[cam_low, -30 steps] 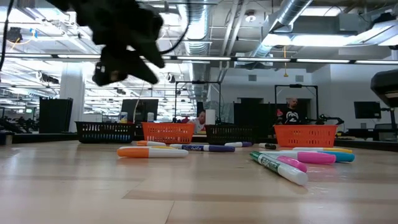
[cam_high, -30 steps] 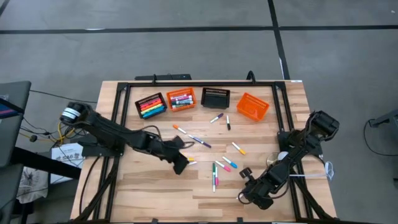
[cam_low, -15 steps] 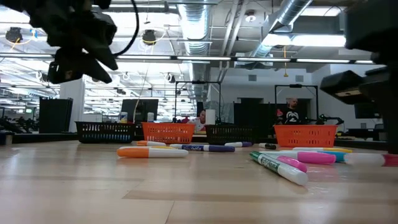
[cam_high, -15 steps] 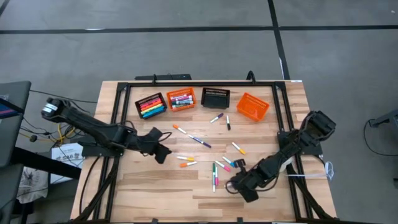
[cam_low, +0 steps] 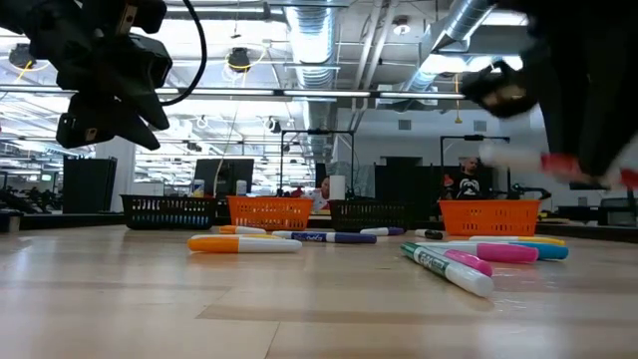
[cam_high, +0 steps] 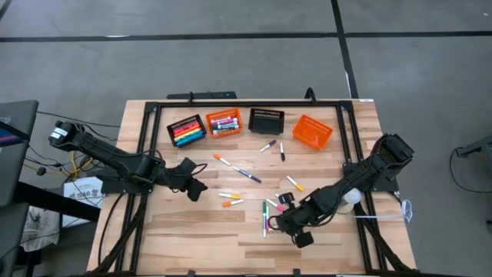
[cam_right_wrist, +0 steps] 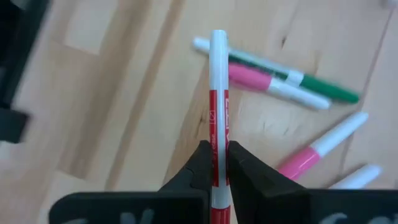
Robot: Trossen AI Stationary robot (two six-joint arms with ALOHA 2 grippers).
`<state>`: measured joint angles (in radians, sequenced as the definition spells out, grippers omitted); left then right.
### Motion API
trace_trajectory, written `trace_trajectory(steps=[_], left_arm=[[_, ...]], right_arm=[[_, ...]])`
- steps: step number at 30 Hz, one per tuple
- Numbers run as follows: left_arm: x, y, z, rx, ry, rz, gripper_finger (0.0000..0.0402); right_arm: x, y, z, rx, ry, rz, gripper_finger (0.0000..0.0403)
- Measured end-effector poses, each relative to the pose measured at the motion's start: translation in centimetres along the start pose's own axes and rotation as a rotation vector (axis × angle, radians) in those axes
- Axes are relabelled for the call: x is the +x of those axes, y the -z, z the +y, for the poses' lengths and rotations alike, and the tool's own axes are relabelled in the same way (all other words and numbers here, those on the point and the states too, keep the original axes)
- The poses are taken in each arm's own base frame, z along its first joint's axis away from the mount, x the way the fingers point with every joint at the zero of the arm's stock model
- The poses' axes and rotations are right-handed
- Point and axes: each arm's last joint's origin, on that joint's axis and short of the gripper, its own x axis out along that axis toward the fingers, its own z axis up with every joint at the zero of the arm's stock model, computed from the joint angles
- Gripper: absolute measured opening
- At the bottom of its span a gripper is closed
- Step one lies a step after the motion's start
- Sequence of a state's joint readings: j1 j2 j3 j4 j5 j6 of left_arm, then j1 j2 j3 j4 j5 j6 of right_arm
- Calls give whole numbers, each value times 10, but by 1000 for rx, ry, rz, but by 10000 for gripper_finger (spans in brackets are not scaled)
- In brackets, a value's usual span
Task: Pick & Place Markers
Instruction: Put the small red marker pen into the right black bin
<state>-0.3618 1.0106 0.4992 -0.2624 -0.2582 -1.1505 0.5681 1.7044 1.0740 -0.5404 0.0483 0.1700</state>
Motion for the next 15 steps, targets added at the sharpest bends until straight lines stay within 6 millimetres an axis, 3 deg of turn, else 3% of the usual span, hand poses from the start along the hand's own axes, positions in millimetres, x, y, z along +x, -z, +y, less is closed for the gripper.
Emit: trace_trajectory(steps=[6,15], left_arm=[[0,0,1,21,-9,3,121],[3,4,8,26,-35,12,121]], right_arm=[[-38,-14,-17,32,-14,-94,34],[-107,-27,-78,204,58,-416,19]])
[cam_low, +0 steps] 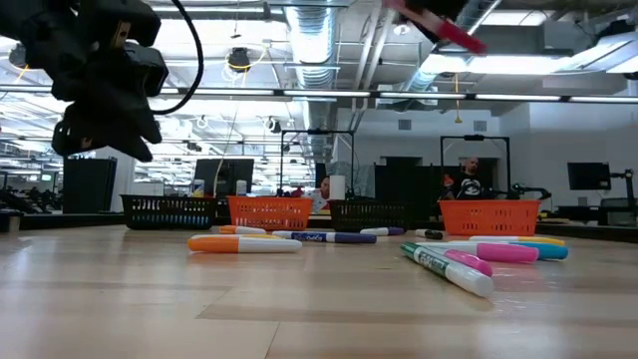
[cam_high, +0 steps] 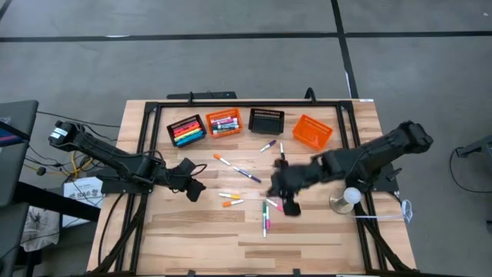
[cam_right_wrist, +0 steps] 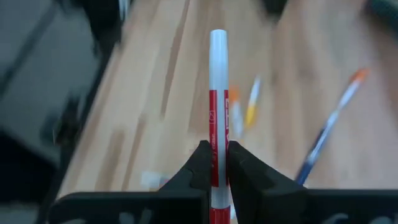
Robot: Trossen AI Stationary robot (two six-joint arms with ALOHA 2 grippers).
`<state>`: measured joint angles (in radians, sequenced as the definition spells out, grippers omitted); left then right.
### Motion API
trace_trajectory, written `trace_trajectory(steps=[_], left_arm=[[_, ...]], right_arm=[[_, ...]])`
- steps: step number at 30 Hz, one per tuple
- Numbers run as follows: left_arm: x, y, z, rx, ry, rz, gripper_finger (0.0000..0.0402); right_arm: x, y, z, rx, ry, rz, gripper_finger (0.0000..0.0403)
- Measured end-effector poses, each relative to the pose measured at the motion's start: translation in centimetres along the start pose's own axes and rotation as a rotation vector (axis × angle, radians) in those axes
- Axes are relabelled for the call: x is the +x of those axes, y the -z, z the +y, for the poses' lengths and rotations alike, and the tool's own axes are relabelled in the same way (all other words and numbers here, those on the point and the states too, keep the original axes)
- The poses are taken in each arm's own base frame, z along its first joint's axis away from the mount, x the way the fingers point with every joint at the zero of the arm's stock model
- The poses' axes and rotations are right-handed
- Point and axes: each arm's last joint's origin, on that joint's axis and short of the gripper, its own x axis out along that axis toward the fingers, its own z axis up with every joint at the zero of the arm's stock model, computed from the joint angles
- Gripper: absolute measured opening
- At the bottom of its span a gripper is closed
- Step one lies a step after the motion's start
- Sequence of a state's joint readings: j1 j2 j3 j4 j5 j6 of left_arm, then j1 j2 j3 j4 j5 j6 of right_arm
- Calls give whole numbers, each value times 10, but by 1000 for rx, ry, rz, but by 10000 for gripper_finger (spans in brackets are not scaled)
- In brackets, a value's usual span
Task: Pick & Place Markers
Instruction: Put the small red marker pen into the right black bin
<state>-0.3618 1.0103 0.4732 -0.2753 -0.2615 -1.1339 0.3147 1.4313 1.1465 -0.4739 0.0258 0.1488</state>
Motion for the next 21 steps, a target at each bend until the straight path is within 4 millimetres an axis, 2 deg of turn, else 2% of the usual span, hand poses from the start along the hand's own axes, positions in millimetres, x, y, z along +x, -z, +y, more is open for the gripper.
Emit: trace_trajectory(steps=[6,12,17,21], left_arm=[[0,0,-1,-2,7,-3,121],[0,-1,-1,-3,10,-5,121],[0,-1,-1,-4,13,-6,121],[0,-1,-1,-5,13,-6,121]], right_arm=[[-41,-28,-41,88,21,-296,42],[-78,-44,-76,121,-73,-531,24],[-95,-50,-101,152,-182,-640,29],[-97,-46,-117,198,-139,-621,45]])
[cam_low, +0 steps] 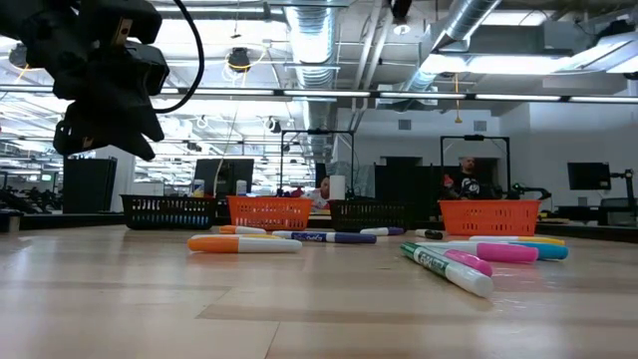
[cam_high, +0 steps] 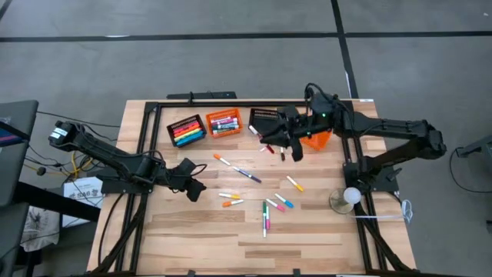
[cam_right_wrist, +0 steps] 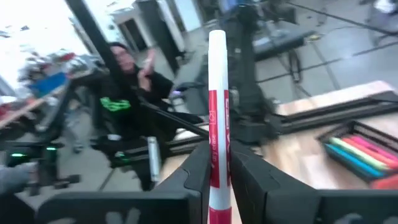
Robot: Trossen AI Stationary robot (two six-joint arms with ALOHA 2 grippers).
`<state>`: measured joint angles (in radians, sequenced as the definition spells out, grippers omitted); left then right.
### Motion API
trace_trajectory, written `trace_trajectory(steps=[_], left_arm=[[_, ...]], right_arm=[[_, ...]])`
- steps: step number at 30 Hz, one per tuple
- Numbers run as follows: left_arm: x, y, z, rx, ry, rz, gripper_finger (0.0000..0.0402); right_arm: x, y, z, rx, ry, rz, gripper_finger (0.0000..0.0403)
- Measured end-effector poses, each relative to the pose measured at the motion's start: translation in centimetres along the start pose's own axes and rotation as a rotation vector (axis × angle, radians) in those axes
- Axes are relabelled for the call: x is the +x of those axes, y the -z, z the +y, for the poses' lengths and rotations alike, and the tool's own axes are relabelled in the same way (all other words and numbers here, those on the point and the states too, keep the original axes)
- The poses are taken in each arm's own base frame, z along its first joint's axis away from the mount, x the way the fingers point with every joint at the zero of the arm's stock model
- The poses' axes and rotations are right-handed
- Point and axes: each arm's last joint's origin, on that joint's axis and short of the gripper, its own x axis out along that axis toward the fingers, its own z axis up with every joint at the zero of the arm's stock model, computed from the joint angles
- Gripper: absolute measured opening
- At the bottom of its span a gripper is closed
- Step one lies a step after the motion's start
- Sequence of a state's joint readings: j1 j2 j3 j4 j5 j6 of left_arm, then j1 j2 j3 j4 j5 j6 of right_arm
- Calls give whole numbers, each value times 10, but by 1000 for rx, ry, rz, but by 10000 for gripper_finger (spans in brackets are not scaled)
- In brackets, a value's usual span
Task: Pick & Place Markers
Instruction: Put the small red marker pen into the right black bin
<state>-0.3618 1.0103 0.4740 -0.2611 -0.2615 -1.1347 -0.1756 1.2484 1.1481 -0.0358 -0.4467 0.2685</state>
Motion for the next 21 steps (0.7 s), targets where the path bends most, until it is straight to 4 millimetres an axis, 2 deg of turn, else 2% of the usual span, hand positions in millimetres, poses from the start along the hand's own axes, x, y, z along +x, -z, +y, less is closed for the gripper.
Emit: trace_trajectory(steps=[7,16,21], left_arm=[[0,0,0,-2,5,-2,121],[1,-6,0,-22,0,-44,121],[2,-10,2,-41,-7,-60,121]], right_arm=[[-4,11,-38,-86,269,105,23],[13,44,-114,-208,637,296,48],[17,68,-159,-204,737,413,37]])
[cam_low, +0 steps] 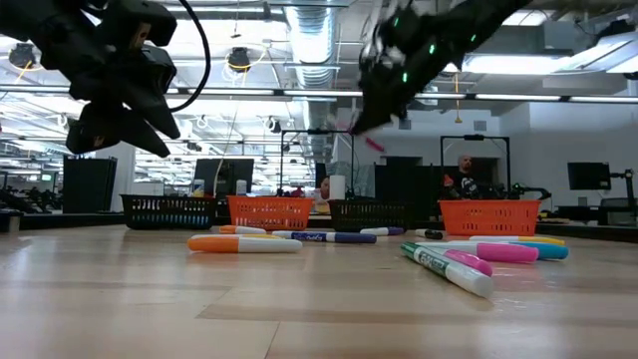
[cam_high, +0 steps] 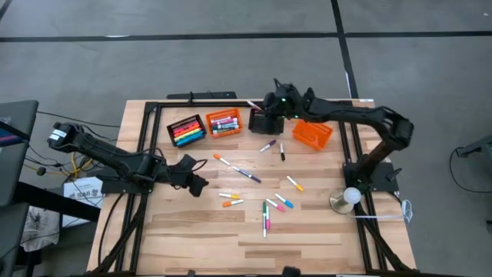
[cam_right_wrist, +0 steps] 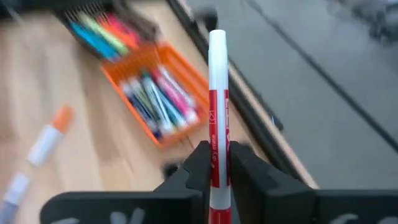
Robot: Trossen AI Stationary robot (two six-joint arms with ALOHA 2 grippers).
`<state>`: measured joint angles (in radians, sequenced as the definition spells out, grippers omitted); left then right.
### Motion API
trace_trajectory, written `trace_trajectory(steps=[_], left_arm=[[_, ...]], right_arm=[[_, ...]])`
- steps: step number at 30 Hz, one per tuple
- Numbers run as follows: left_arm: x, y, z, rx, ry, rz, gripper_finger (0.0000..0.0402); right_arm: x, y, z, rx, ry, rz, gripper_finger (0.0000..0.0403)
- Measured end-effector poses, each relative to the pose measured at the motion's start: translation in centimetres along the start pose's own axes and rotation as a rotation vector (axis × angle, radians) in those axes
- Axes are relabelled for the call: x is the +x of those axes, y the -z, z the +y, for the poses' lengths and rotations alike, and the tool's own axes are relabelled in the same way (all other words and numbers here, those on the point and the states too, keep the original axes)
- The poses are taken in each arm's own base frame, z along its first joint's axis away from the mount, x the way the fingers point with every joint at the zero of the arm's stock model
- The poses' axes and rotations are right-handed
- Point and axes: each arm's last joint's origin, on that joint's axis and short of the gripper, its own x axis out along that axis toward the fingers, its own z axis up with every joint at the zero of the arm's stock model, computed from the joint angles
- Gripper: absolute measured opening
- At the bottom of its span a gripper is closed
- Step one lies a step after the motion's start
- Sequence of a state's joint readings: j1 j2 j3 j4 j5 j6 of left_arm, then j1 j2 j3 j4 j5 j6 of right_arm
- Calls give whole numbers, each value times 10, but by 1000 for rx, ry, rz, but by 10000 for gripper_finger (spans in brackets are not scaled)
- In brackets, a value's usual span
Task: Pick & Place Markers
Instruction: Put the small red marker pen into the right black bin
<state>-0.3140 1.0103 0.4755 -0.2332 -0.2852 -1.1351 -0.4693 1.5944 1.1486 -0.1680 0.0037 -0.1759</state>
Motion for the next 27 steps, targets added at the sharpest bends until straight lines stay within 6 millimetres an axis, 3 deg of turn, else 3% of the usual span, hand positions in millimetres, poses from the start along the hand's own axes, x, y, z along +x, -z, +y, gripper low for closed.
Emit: trace_trajectory(steps=[5,11,27], left_arm=[[1,-3,1,-13,-4,-13,121],[2,-7,2,-27,-10,-28,121],[3,-14,6,-57,-24,-57,121]], right_arm=[[32,25,-17,51,25,109,27],[52,44,-23,71,31,196,44],[54,56,-24,73,13,310,45]])
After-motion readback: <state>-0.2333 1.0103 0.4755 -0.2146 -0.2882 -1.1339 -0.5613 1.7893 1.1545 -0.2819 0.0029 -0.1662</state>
